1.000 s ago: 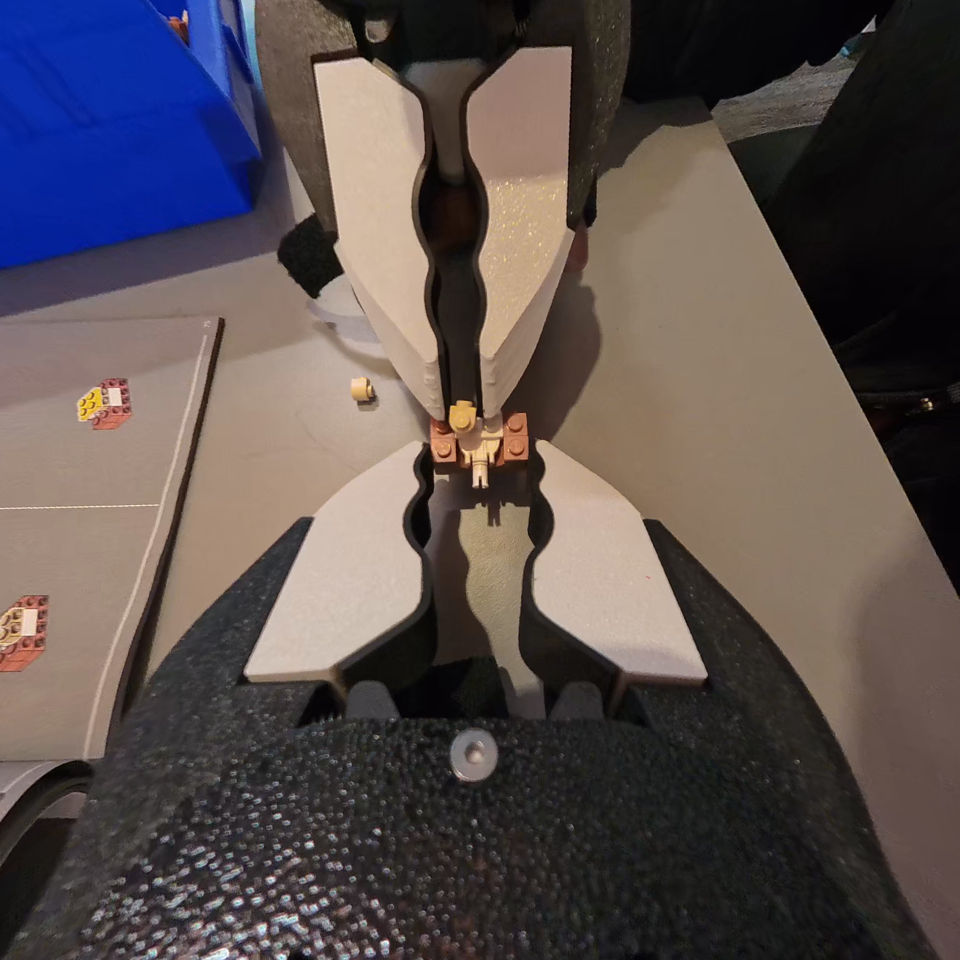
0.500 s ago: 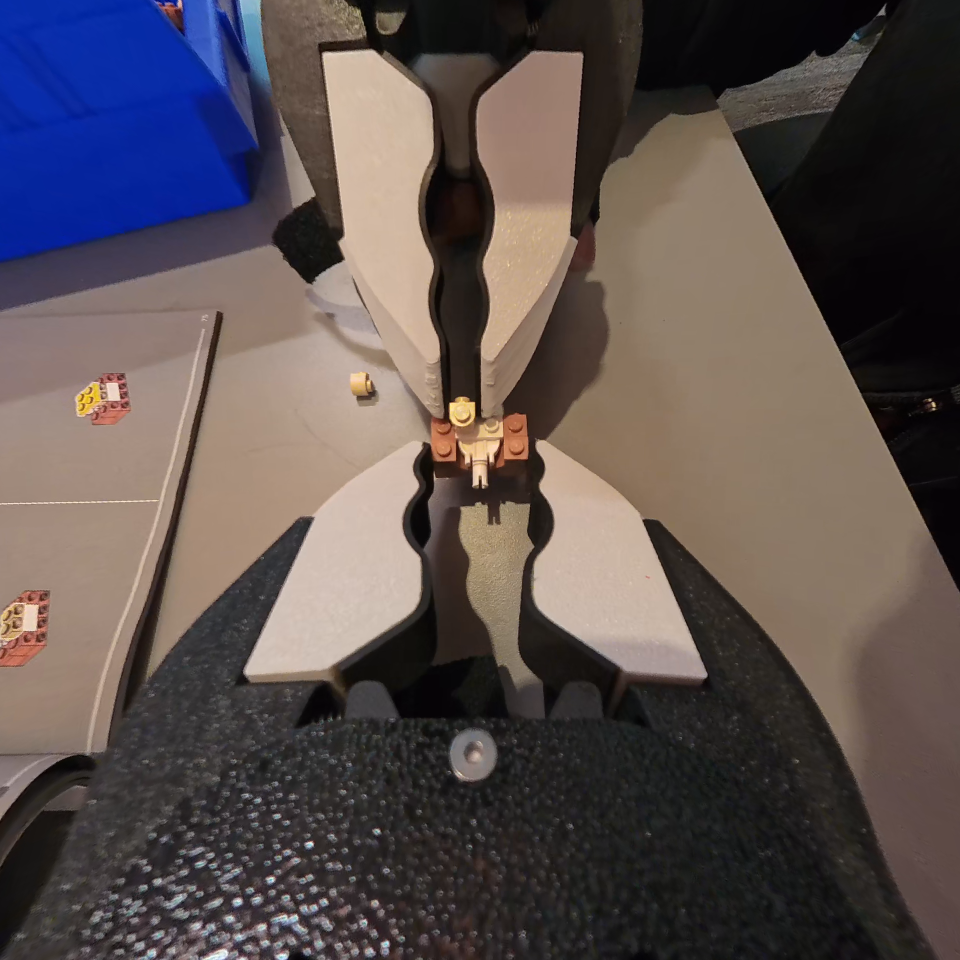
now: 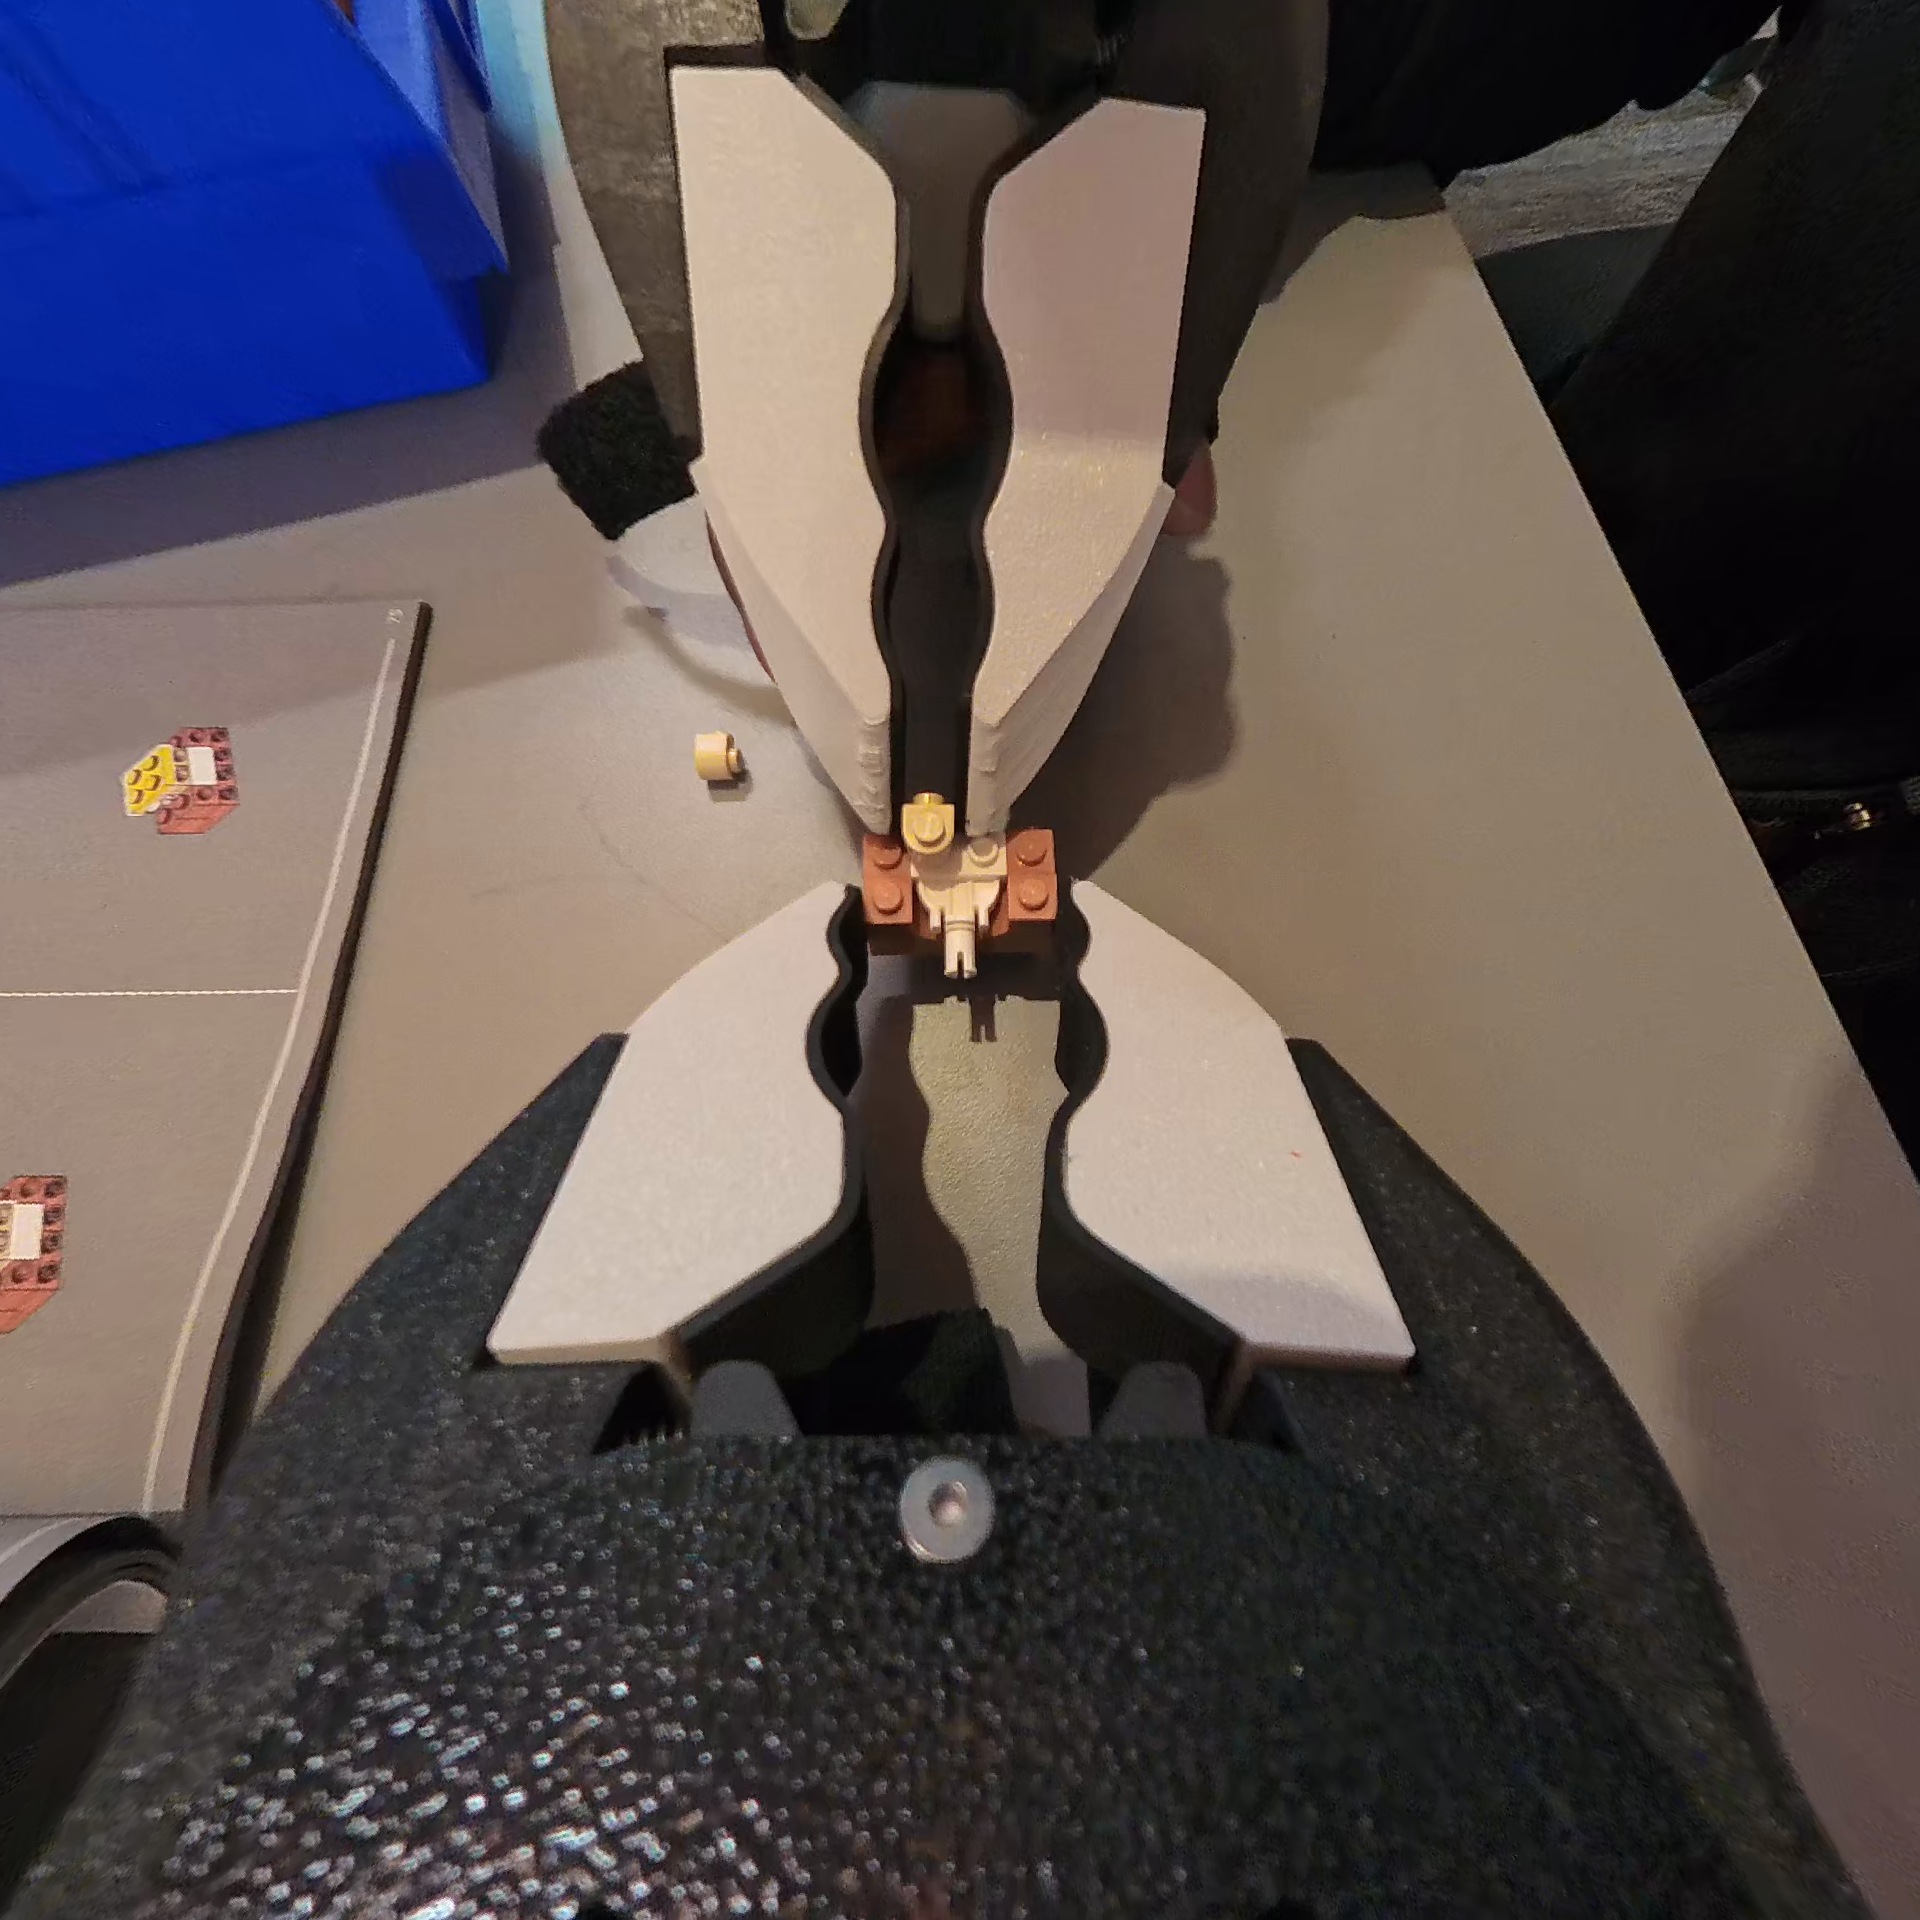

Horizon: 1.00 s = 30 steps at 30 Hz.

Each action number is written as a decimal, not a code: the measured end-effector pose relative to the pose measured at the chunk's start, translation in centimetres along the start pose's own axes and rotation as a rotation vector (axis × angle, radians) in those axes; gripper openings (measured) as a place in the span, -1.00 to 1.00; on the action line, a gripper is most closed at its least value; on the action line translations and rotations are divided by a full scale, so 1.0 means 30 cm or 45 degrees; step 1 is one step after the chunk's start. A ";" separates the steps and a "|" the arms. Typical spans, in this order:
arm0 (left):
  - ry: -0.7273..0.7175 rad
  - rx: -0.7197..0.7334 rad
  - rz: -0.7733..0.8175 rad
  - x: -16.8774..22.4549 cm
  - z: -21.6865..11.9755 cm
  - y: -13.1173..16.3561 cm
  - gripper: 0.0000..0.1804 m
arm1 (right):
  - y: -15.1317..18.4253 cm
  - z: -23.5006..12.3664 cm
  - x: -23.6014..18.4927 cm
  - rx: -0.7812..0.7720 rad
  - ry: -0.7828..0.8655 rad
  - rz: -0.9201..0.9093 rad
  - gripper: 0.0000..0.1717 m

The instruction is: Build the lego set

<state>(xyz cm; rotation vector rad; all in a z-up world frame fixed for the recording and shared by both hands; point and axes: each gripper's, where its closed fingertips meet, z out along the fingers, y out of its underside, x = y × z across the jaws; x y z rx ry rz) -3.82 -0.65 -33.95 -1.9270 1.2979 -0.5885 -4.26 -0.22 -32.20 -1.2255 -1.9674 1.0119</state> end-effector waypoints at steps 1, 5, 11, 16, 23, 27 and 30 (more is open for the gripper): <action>0.001 0.001 -0.002 0.000 0.000 -0.001 -0.63 | 0.000 0.000 0.000 0.001 0.003 -0.001 -0.91; 0.008 0.002 -0.008 0.002 0.001 0.001 -0.63 | 0.001 0.001 0.000 -0.004 0.005 -0.005 -0.91; 0.027 0.007 -0.013 0.009 0.005 -0.001 -0.63 | 0.001 0.004 0.002 -0.005 0.013 -0.007 -0.91; 0.032 0.004 -0.009 0.012 0.005 0.002 -0.63 | 0.004 0.006 -0.002 -0.013 0.011 -0.017 -0.91; 0.024 -0.006 0.001 0.013 0.007 0.004 -0.62 | 0.007 0.006 -0.022 -0.017 -0.040 -0.043 -0.85; 0.024 -0.013 0.002 0.013 0.009 0.006 -0.63 | 0.011 0.009 -0.021 -0.031 -0.034 -0.044 -0.85; 0.029 -0.014 -0.006 0.014 0.009 0.008 -0.63 | 0.012 0.007 -0.017 -0.031 -0.029 -0.037 -0.85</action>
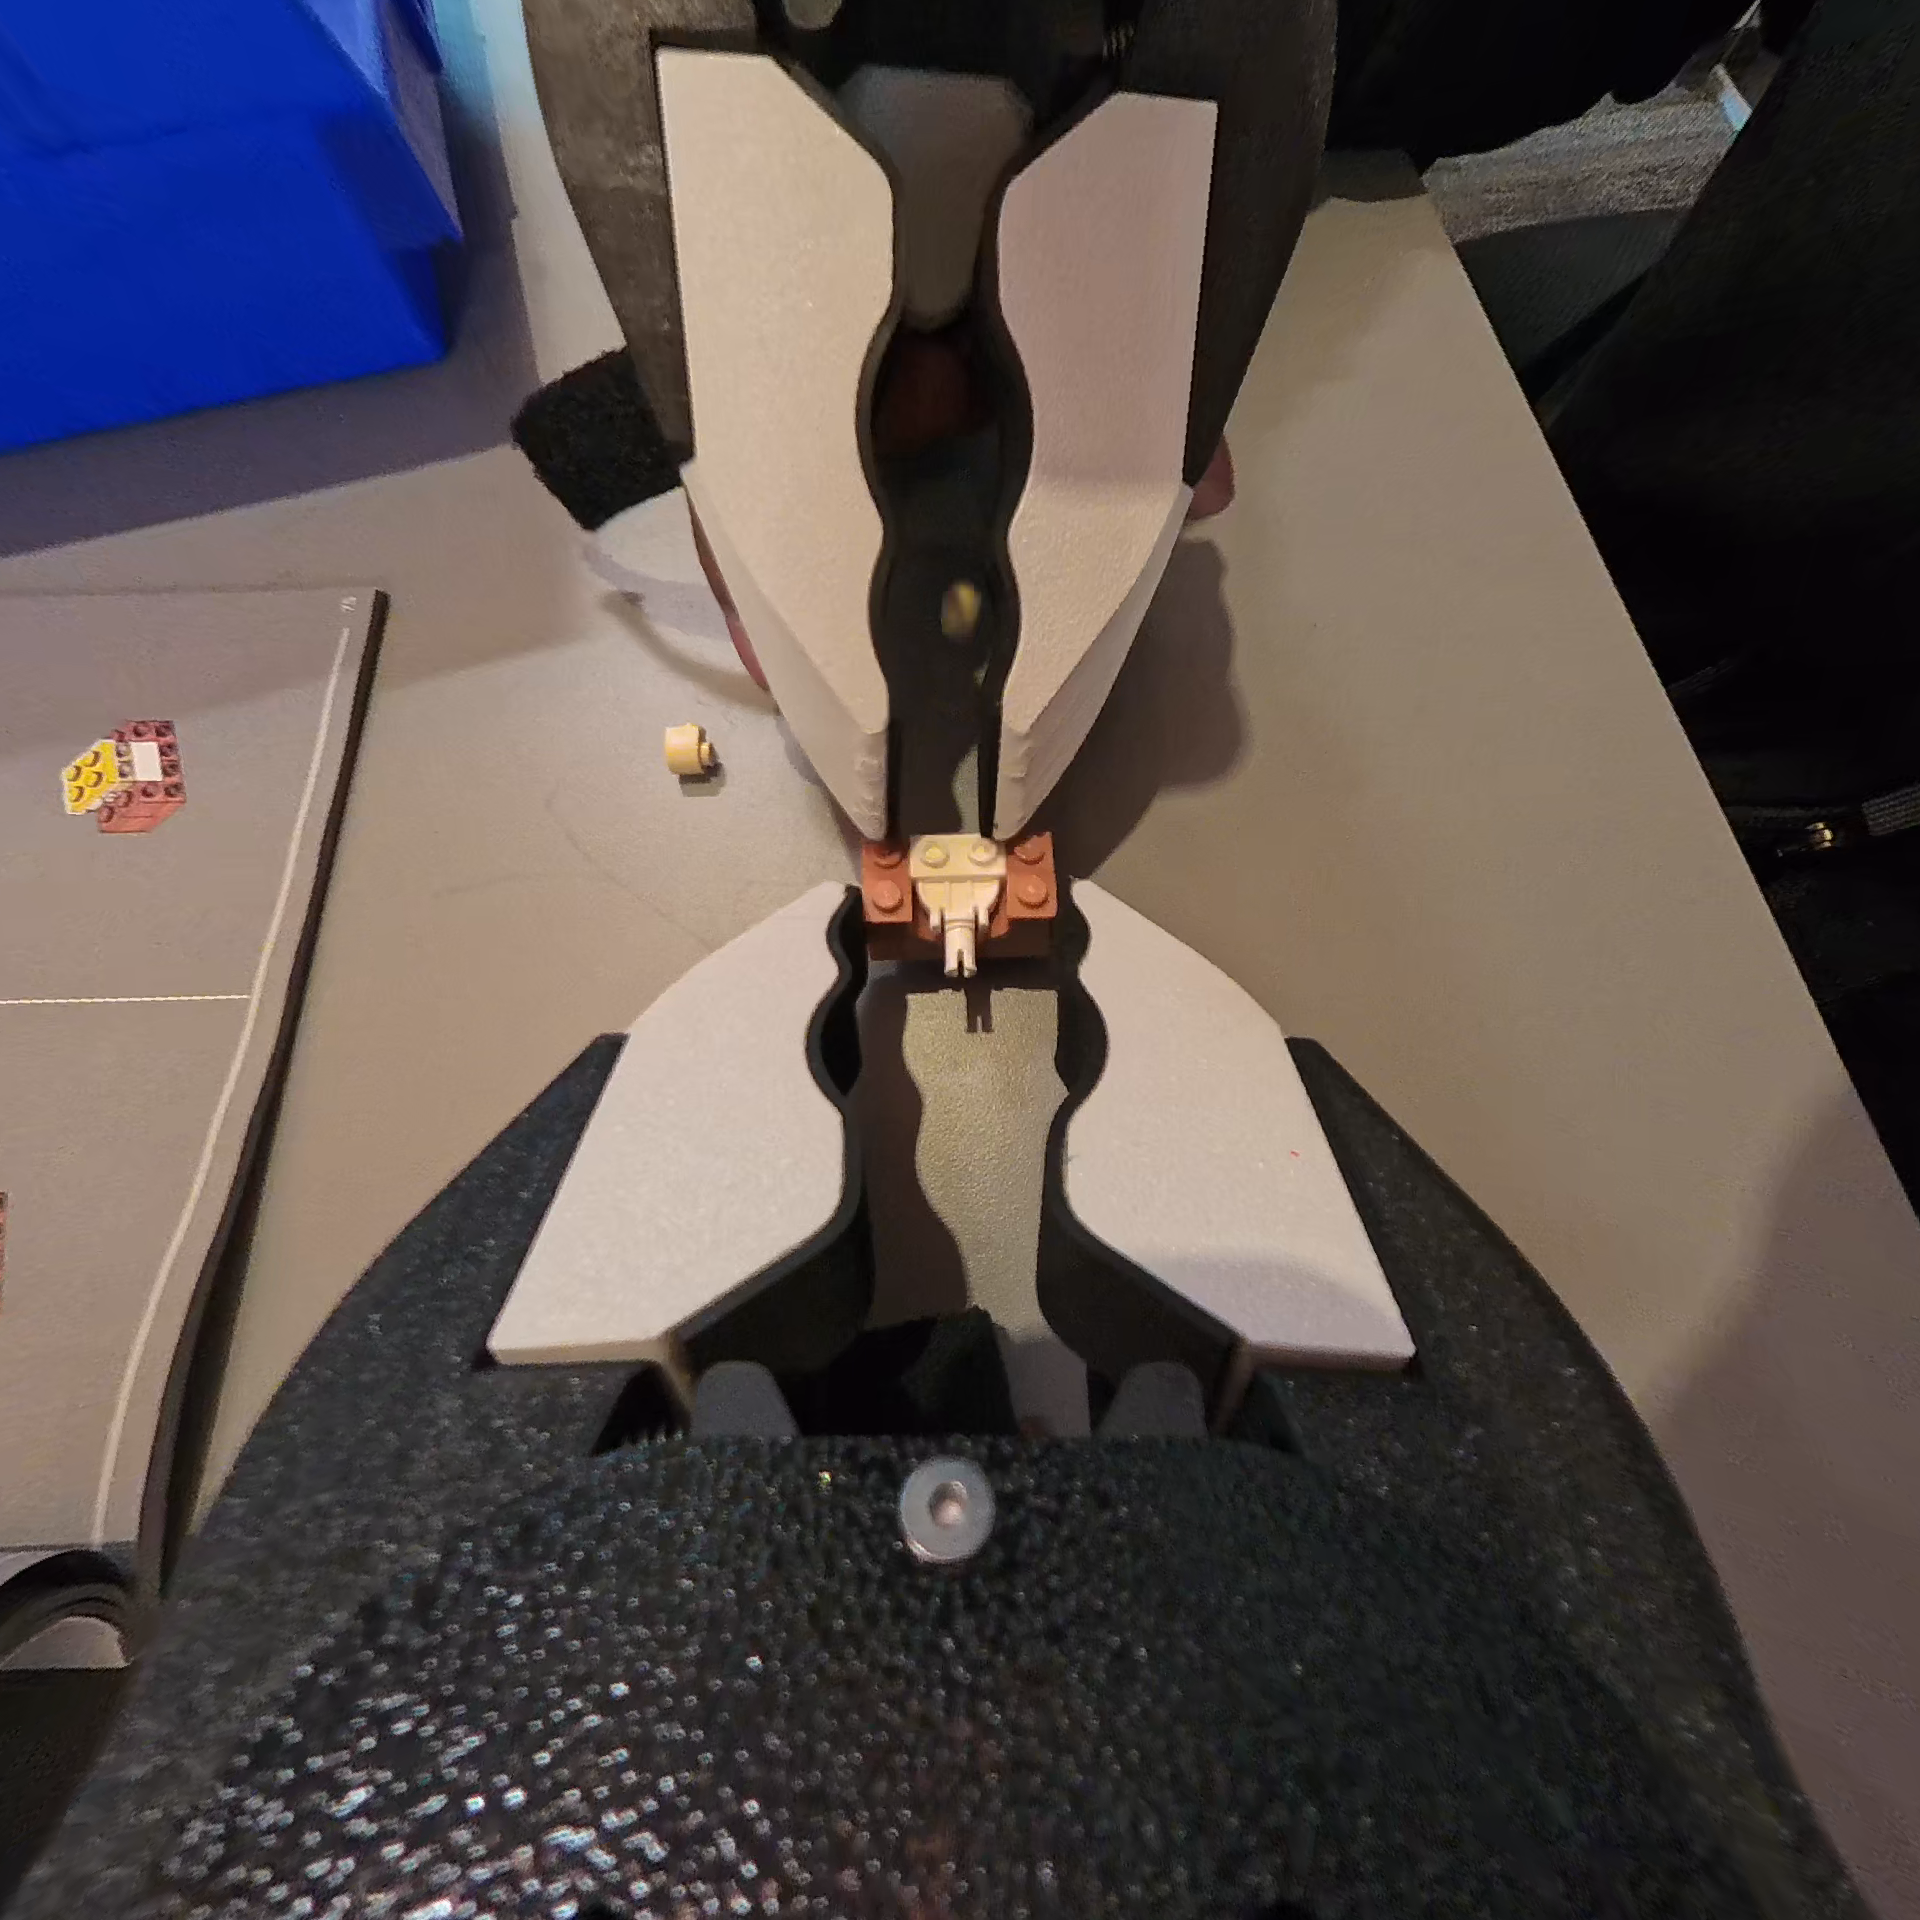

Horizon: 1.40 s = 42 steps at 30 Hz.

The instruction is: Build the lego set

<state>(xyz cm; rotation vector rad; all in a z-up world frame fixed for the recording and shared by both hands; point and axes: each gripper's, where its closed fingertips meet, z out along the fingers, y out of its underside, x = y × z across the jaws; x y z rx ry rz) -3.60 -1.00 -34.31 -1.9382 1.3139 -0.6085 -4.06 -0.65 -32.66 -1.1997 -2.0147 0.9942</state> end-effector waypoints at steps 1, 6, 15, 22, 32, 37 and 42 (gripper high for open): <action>0.000 -0.005 -0.001 0.000 0.000 0.002 -0.62 | 0.002 -0.003 0.001 -0.002 0.000 -0.001 -0.83; 0.000 -0.018 -0.001 0.001 0.001 0.008 -0.62 | 0.013 -0.090 0.059 0.058 0.110 0.076 -0.76; -0.002 -0.030 0.000 0.000 0.004 0.012 -0.62 | 0.073 -0.412 0.126 0.267 0.528 0.397 -0.82; -0.005 -0.048 0.011 0.002 0.009 0.016 -0.62 | 0.339 -0.522 0.051 -0.197 0.730 0.622 -0.88; -0.014 -0.056 0.015 0.000 0.012 0.017 -0.63 | 0.410 -0.444 0.054 -0.389 0.730 0.649 -0.86; -0.001 -0.062 0.031 0.008 0.012 0.020 -0.62 | 0.317 -0.329 0.036 -0.307 0.540 0.573 -0.89; 0.023 -0.069 0.048 0.021 0.010 0.026 -0.62 | 0.068 -0.139 -0.030 -0.021 0.148 0.425 -0.89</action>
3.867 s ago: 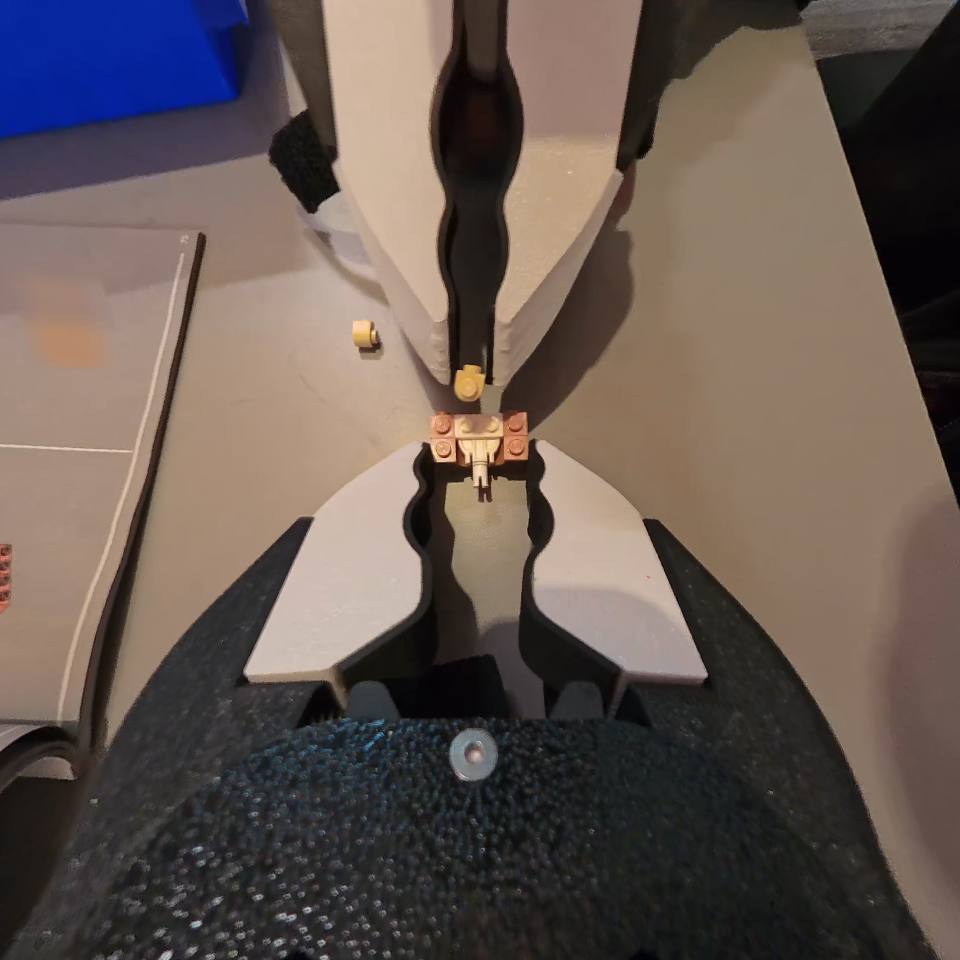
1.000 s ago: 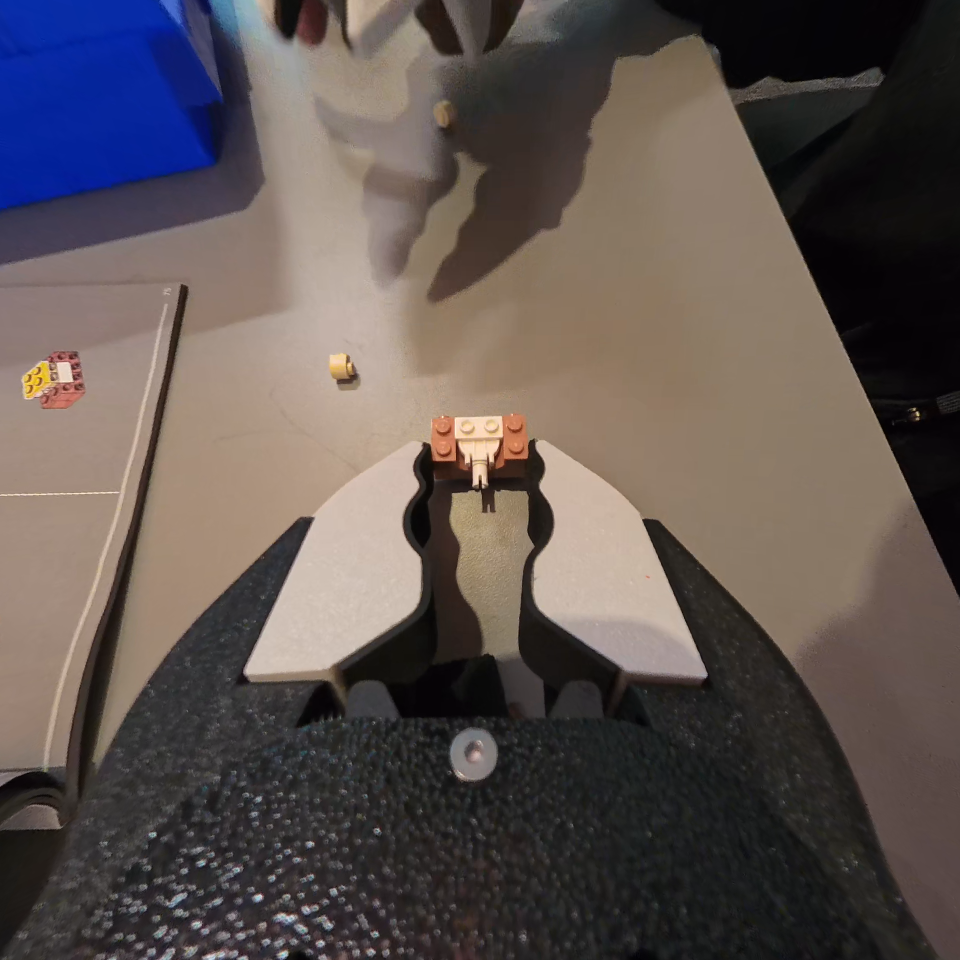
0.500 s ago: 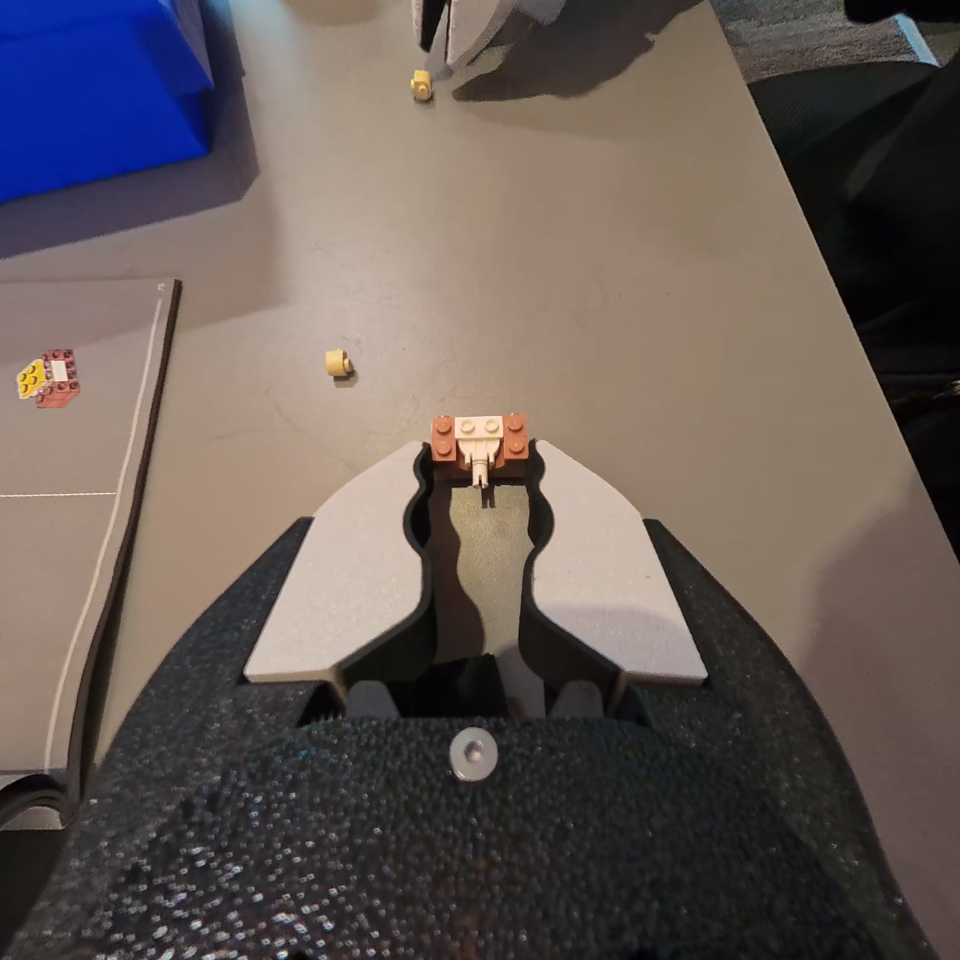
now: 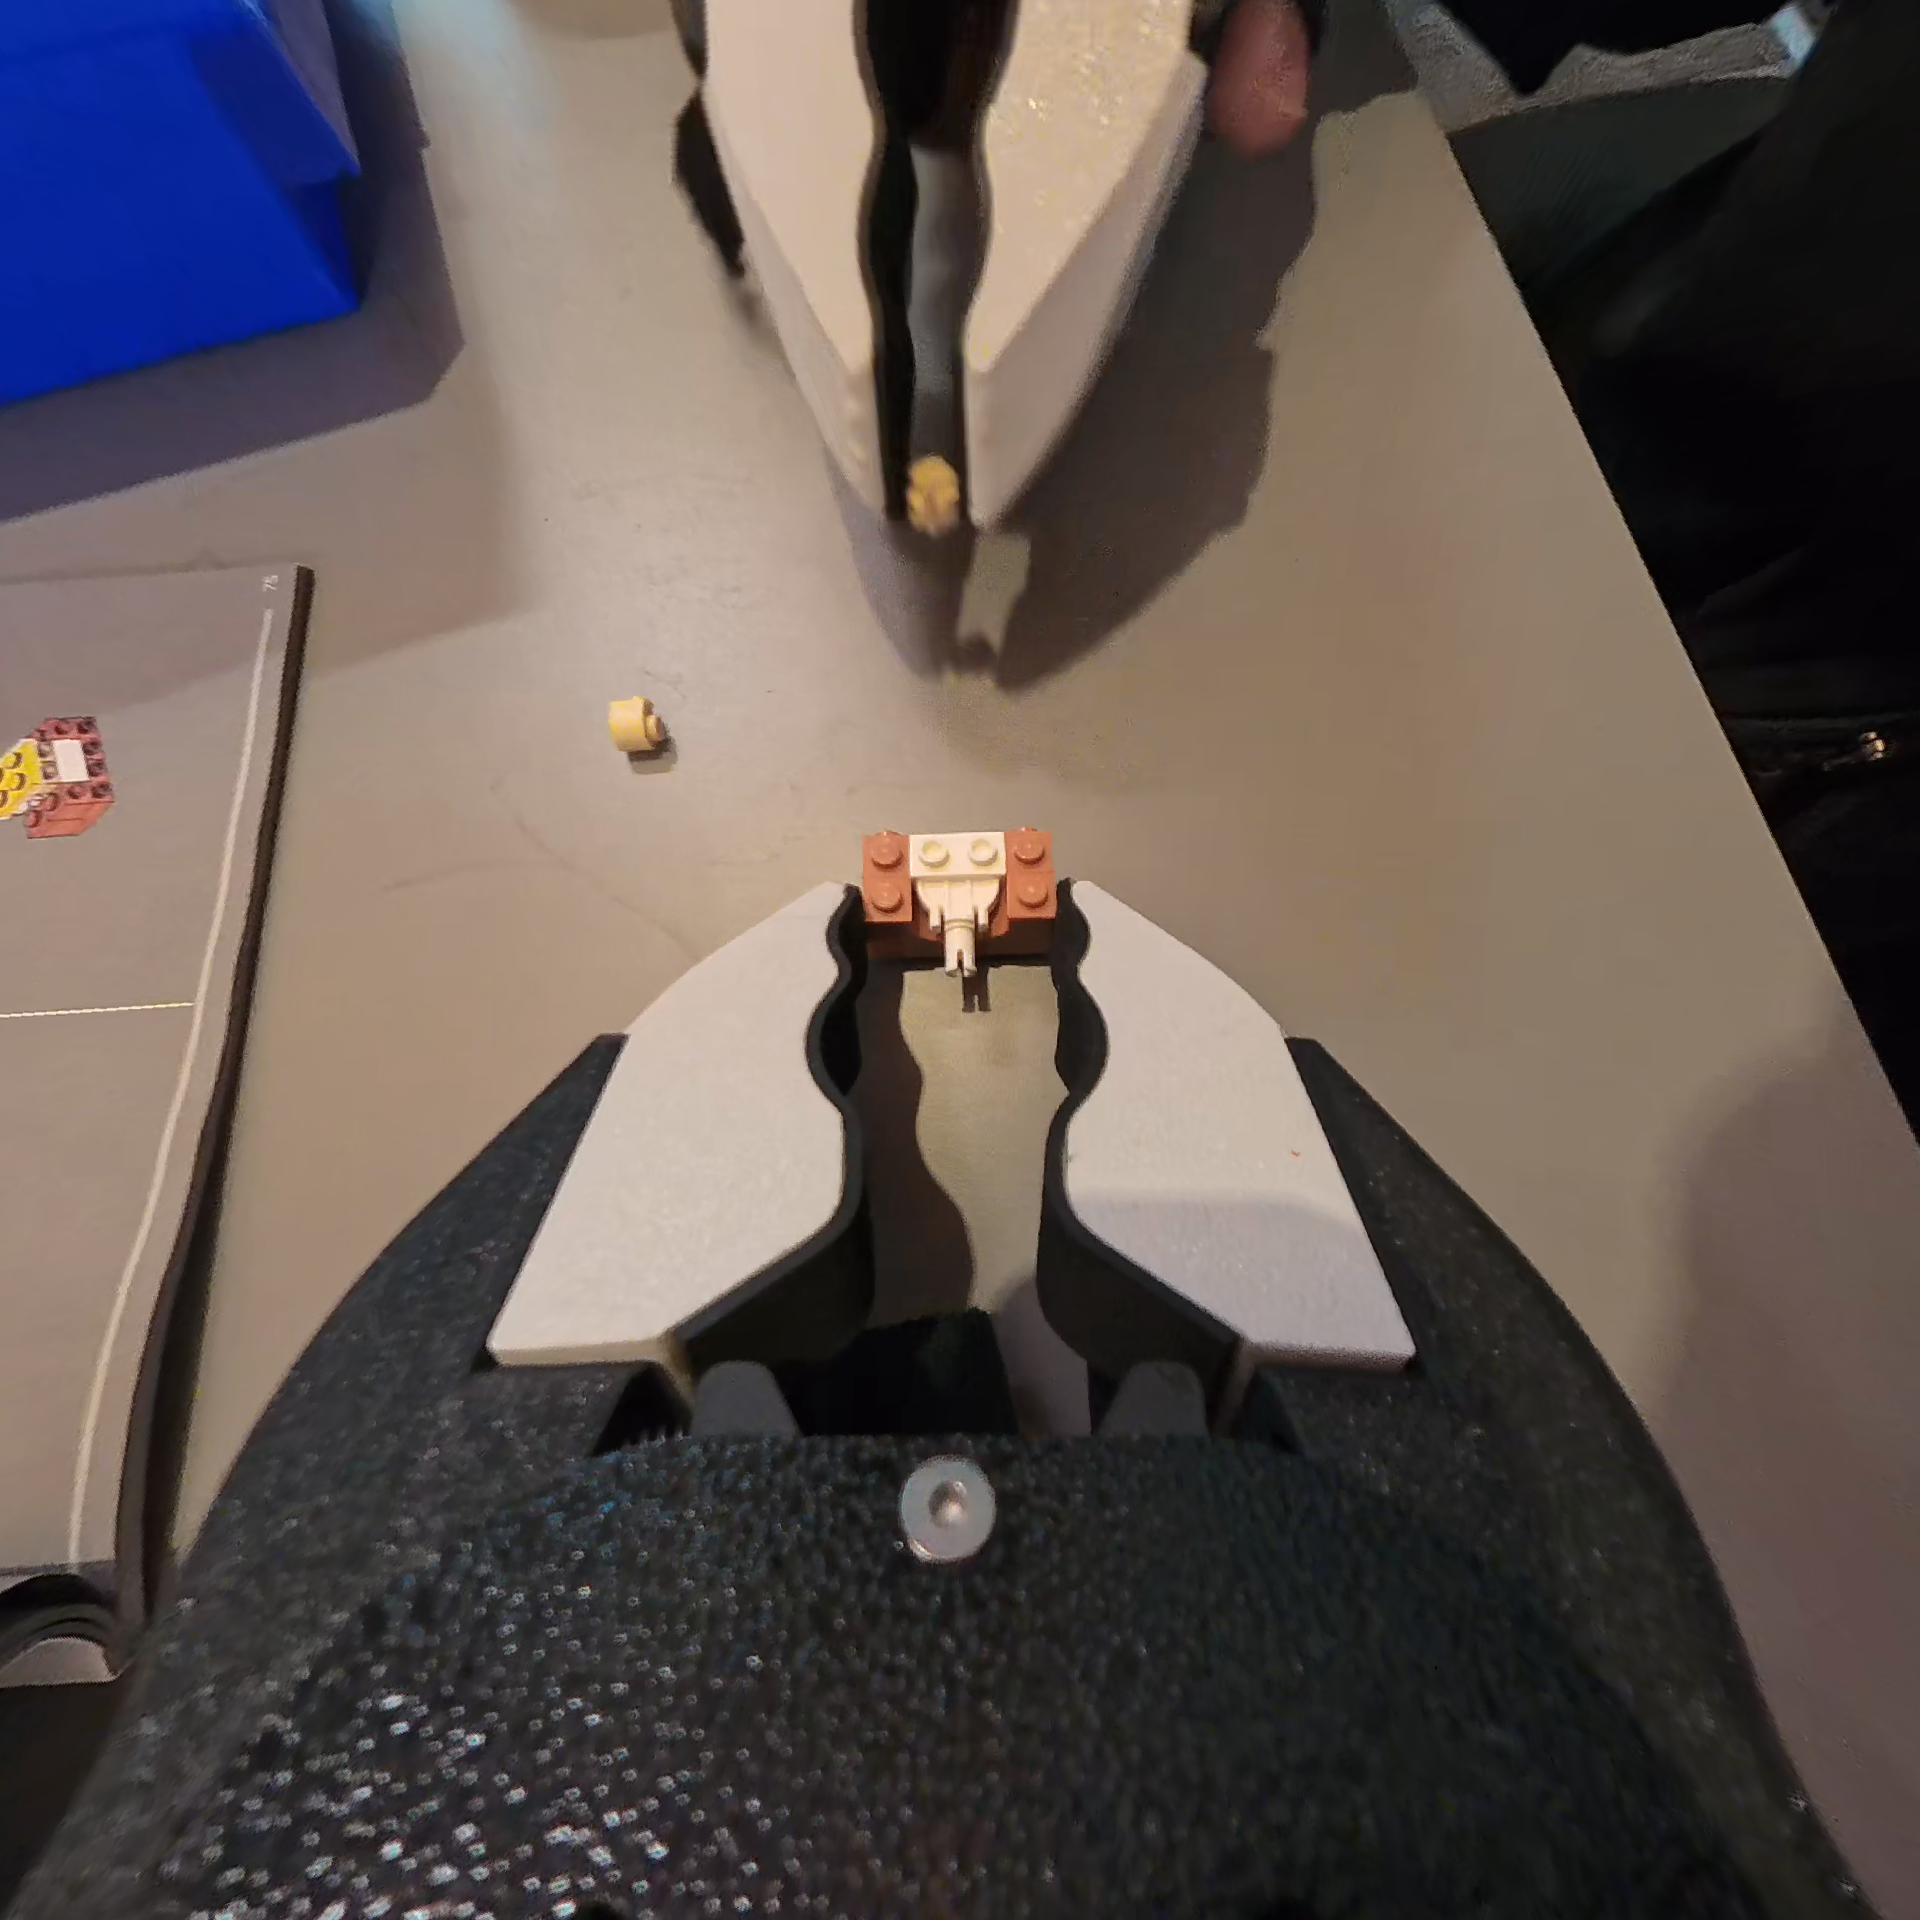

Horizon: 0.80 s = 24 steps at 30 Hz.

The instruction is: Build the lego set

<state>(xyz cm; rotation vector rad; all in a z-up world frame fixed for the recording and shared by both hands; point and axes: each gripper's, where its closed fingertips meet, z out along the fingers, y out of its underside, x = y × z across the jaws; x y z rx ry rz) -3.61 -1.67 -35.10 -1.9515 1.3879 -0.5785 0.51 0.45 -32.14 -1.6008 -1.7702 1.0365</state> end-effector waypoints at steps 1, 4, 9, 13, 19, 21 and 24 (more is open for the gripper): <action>0.006 -0.010 0.004 0.003 0.000 0.005 -0.62 | -0.030 0.029 -0.023 0.022 -0.061 -0.029 -0.89; 0.011 -0.017 0.005 0.006 -0.002 0.010 -0.62 | -0.012 0.109 0.012 -0.125 0.026 -0.172 -0.88; 0.012 -0.015 -0.012 0.003 -0.003 0.011 -0.62 | 0.023 0.103 0.039 -0.173 0.103 -0.261 -0.76; 0.014 -0.015 -0.010 0.004 -0.003 0.011 -0.62 | 0.037 0.045 0.082 -0.150 0.184 -0.235 -0.74; 0.011 -0.020 -0.012 0.002 -0.001 0.012 -0.62 | 0.055 -0.036 0.110 -0.127 0.219 -0.221 -0.75; 0.011 -0.020 -0.013 0.002 -0.001 0.012 -0.62 | 0.060 -0.034 0.119 -0.146 0.231 -0.218 -0.78; 0.008 -0.020 -0.016 0.001 0.000 0.012 -0.62 | 0.052 -0.008 0.117 -0.179 0.245 -0.191 -0.80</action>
